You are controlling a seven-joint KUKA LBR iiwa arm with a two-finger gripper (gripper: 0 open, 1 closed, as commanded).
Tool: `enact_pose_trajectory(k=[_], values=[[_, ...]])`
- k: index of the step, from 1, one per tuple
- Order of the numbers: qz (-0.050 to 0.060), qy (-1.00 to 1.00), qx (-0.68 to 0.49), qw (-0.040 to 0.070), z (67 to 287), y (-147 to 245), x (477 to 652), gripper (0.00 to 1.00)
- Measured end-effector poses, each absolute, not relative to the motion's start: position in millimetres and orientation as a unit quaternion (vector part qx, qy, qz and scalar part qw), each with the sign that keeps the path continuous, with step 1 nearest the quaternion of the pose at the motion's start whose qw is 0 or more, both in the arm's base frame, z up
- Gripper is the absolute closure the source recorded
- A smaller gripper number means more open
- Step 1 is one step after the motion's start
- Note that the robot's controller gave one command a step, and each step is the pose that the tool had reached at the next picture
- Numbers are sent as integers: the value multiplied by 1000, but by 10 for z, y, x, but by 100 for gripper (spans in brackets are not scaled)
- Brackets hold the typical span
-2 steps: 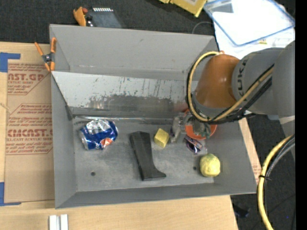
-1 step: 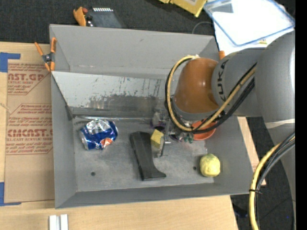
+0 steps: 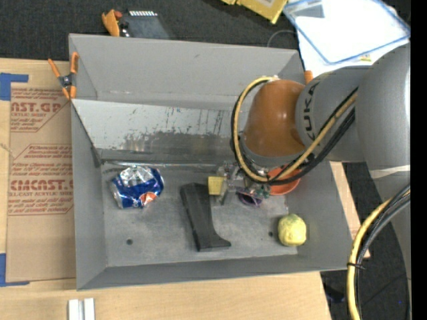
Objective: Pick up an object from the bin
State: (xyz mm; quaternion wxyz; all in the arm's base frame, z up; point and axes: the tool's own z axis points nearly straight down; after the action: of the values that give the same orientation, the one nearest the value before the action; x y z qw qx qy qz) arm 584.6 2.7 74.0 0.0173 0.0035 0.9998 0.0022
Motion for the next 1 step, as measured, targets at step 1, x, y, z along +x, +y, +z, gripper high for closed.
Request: enact_pose_trajectory(k=[1], values=[[2,1000,3,17,740,27,5846,100]])
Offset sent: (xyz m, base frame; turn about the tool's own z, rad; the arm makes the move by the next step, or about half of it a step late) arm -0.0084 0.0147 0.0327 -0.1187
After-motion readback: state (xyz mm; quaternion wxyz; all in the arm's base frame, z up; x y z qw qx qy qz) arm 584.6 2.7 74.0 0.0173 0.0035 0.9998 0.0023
